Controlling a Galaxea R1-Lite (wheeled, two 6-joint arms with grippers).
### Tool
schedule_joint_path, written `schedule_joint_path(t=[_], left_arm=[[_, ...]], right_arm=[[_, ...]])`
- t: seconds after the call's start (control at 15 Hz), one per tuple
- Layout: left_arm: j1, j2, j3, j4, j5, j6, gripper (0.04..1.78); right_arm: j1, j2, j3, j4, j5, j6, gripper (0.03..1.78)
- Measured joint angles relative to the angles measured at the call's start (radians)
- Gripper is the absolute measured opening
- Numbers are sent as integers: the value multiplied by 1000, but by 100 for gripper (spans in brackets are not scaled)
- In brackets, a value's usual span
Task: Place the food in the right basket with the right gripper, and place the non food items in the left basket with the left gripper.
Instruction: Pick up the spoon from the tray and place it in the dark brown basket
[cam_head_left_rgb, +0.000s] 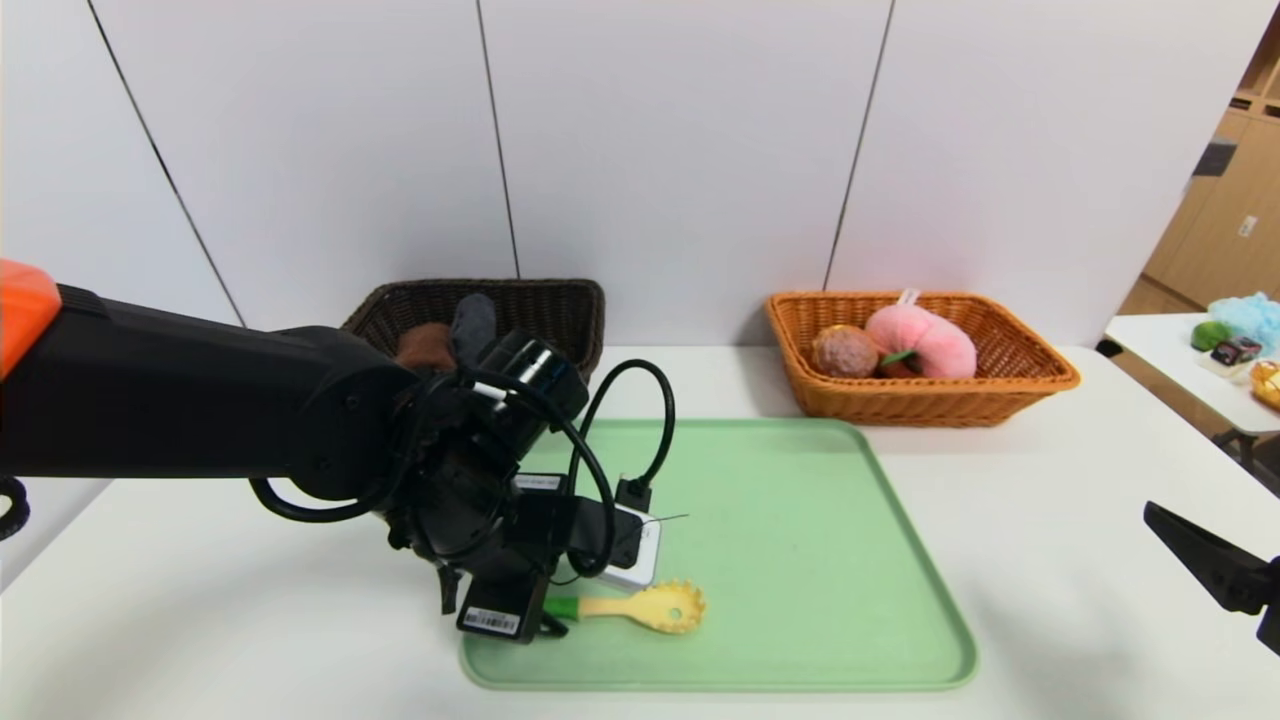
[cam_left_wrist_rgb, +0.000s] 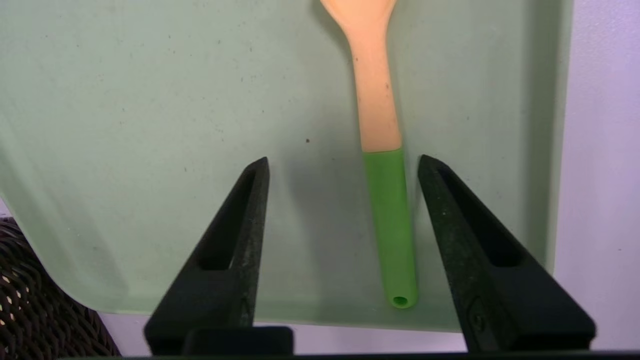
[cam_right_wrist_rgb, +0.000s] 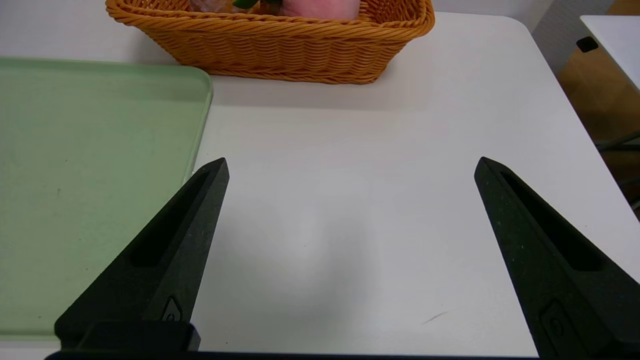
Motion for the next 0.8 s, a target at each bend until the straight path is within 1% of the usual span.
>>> schedule_joint_path(t=[0.13, 0.2, 0.27, 0.4, 0.73, 0.8], left_arm=[[0, 0, 0, 0, 0, -1, 77], [1, 0, 0, -1, -1, -2, 49], [1, 0, 0, -1, -1, -10, 6], [1, 0, 0, -1, -1, -50, 6], [1, -9, -7, -7, -5, -60, 6], [1, -9, -22, -30, -14, -74, 6]], right_arm=[[0, 1, -1, 0, 0, -1, 170], [0, 1, -2, 0, 0, -1, 170], [0, 2, -3, 0, 0, -1, 170], [0, 8, -8, -1, 3, -1, 170], [0, 20, -15, -1, 7, -1, 170], [0, 20, -15, -1, 7, -1, 170]])
